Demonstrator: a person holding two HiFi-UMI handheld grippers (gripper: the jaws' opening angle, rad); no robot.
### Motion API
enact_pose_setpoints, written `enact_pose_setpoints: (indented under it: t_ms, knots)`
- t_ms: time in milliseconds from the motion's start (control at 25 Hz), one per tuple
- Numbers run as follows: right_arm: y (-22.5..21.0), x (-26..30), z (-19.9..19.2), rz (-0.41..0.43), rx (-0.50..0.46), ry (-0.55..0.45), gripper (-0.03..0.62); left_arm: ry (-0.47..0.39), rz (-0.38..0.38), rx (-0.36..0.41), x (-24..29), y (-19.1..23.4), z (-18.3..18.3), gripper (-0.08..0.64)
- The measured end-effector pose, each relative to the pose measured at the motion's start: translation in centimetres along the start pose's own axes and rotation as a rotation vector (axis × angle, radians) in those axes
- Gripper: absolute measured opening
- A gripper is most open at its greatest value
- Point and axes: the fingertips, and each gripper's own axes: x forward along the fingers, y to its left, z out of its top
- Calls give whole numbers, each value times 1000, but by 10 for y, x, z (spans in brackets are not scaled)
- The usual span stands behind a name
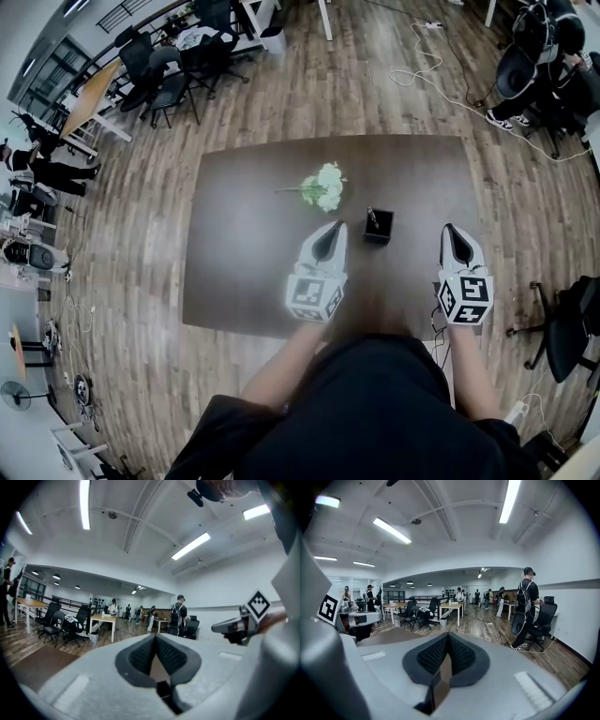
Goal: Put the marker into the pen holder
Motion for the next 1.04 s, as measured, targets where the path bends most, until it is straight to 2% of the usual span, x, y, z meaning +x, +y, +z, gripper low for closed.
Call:
enact_pose_setpoints:
  t_ms: [200, 440, 720, 1040]
  knots:
    - [-11, -3, 9, -27, -17, -19, 0, 16, 13, 13, 2, 10, -2, 0]
    - [-24, -4, 3, -46, -6, -17, 0, 19, 32, 20, 6, 18, -7, 0]
    - [-32, -3, -5, -41, -5, -15, 0, 20, 29, 20, 8, 12, -17, 0]
    - [-36, -10, 3, -25, -9, -12, 0, 34, 53, 18, 4, 4, -7, 0]
